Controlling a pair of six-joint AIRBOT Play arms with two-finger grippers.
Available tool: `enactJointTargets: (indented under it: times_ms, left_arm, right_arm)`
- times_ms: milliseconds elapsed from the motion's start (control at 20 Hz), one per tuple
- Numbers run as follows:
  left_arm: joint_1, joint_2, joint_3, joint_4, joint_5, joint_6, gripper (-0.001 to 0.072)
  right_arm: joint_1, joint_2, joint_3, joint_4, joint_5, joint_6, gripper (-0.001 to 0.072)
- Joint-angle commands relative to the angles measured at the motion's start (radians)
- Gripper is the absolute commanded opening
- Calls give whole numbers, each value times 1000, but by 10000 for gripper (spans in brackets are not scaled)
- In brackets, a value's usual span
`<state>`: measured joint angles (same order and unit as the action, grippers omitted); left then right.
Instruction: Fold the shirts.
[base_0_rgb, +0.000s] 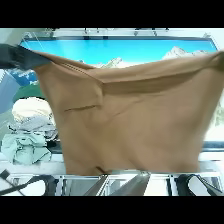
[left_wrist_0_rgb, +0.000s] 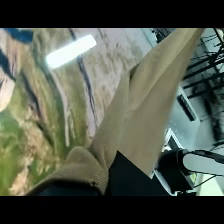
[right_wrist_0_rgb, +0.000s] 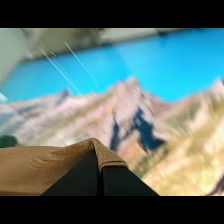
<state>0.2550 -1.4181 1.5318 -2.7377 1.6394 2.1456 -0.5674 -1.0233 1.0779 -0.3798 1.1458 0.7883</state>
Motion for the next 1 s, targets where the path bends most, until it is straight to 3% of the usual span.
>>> enactJointTargets:
  times_ms: [0, 250, 500, 650, 800, 950]
  left_arm:
    - [-57, -254, 2, 50, -72, 26, 28]
    - [-81, -536, 202, 52, -114, 18, 21]
    - [-82, -647, 317, 156, -96, -72, 21]
    - [-82, -647, 316, 157, -5, -103, 20]
    - [-100, -647, 315, 261, 92, -170, 20]
    - [-125, -646, 274, 312, 105, -196, 21]
  right_arm:
    - [76, -251, -63, -90, -164, -68, 13]
    - [76, -505, -39, 5, -265, -177, 13]
    - [76, -569, 11, 86, -218, -244, 12]
    - [67, -571, 10, -1, -139, -210, 12]
    - [45, -571, 0, -134, -67, -137, 12]
    - [41, -572, -35, -244, -65, -100, 12]
